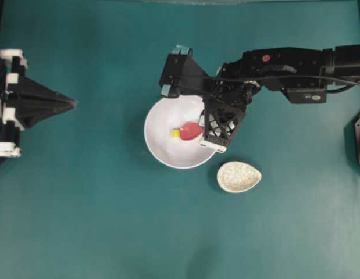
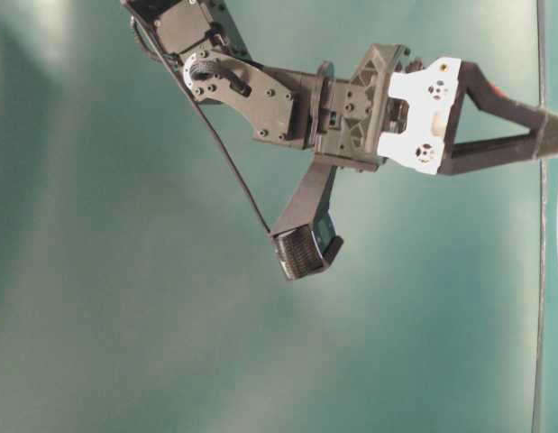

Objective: Scoop the yellow hexagonal prism block from the bowl with a spoon using the right arm.
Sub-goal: 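Lower the spoon into the bowl and push it under the yellow block, then tilt the spoon to keep the yellow block on its bowl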

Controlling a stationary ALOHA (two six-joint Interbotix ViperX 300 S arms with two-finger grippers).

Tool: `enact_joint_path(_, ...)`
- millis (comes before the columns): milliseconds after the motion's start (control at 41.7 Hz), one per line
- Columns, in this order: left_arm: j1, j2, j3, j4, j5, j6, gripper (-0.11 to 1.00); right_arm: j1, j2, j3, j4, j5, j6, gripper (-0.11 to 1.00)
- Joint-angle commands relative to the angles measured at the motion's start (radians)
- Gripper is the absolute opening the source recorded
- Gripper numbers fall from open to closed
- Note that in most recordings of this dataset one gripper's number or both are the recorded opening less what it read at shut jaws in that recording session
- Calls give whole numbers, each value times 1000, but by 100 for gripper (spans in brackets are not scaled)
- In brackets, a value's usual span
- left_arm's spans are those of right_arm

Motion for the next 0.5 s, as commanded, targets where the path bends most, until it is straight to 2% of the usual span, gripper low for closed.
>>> enact_joint_path(0, 2, 8, -12, 2, -9, 2, 0, 9, -17, -15, 0, -25, -3, 22)
enact_joint_path(480, 2, 8, -12, 2, -9, 3, 0, 29, -3, -23, 0, -109, -9, 22)
